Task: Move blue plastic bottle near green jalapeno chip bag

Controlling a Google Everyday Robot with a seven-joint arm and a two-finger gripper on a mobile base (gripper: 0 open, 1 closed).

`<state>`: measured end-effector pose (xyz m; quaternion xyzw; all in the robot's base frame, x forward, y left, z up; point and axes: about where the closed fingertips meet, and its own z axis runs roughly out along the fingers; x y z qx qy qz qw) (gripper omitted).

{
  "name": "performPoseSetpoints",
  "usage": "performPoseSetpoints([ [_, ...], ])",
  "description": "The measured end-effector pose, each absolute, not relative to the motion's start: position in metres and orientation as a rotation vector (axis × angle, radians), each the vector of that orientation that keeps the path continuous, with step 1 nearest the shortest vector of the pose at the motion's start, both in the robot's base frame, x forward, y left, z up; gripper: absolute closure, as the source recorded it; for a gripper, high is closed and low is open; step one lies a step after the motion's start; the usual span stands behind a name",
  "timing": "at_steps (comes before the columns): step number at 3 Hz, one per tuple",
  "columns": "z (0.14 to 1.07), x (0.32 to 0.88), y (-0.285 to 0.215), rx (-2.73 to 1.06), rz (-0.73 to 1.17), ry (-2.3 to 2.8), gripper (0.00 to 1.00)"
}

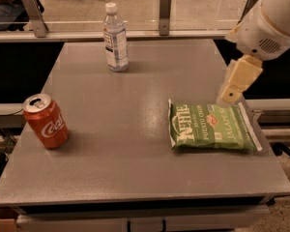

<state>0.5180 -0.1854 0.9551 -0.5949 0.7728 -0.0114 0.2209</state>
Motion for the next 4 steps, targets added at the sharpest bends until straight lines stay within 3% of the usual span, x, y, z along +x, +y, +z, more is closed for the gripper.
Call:
performPoseSetpoints([
  [4,0.921,0.688,-0.058,-1.247,0.482,1.811,0.00],
])
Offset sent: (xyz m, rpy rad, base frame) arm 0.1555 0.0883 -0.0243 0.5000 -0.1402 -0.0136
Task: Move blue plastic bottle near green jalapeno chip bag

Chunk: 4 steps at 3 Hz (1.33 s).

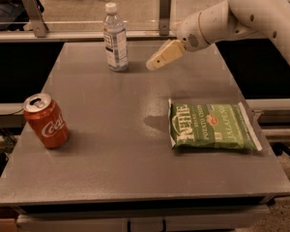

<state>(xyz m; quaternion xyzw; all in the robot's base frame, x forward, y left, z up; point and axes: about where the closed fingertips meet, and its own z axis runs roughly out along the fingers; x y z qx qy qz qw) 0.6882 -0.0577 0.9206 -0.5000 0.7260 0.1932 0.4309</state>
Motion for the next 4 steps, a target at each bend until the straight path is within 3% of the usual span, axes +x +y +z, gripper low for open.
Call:
performPoseSetpoints([
  [2,0.916,0.721,0.029,-1.155,0.664,1.669,0.00],
  [4,0.920,0.745,0.078,-1.099,0.699,1.569,0.00],
])
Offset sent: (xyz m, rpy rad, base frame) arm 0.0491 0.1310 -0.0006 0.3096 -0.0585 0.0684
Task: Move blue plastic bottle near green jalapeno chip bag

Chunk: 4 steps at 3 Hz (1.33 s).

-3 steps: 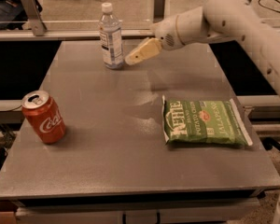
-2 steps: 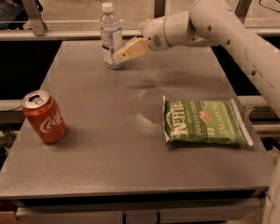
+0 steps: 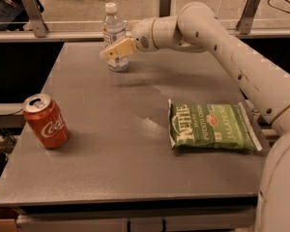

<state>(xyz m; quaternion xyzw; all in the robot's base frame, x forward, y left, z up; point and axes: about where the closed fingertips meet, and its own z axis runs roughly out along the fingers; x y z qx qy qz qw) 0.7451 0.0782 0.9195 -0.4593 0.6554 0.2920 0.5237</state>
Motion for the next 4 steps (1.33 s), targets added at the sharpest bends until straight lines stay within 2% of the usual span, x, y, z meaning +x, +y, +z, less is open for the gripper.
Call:
performPoseSetpoints([
  [1,0.920,0.751,0.093,-1.074,0.722,1.552,0.17],
  [2,0.920,0.754,0.095,-1.049,0.732,1.543,0.41],
  [4,0.951,0.754,0.068,-1.022,0.694,1.481,0.87],
])
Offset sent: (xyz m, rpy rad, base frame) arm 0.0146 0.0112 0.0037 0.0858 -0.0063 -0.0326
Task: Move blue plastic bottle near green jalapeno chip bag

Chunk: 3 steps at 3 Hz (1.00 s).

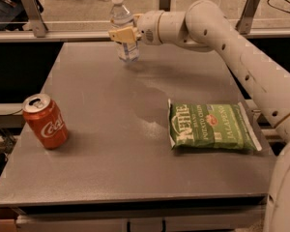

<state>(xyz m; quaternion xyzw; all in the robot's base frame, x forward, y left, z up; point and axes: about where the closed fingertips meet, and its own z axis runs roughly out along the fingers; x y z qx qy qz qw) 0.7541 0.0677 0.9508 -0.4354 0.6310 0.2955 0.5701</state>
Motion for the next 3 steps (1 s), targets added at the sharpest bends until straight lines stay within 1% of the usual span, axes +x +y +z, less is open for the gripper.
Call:
performPoseSetpoints([
  [1,0.980,0.742,0.047,-1.088,0.660,1.435,1.00],
  [2,0.980,0.741,0.047,-1.089,0.660,1.435,1.00],
  [3,0.982,0.728,0.039,-1.100,0.670,1.435,1.00],
])
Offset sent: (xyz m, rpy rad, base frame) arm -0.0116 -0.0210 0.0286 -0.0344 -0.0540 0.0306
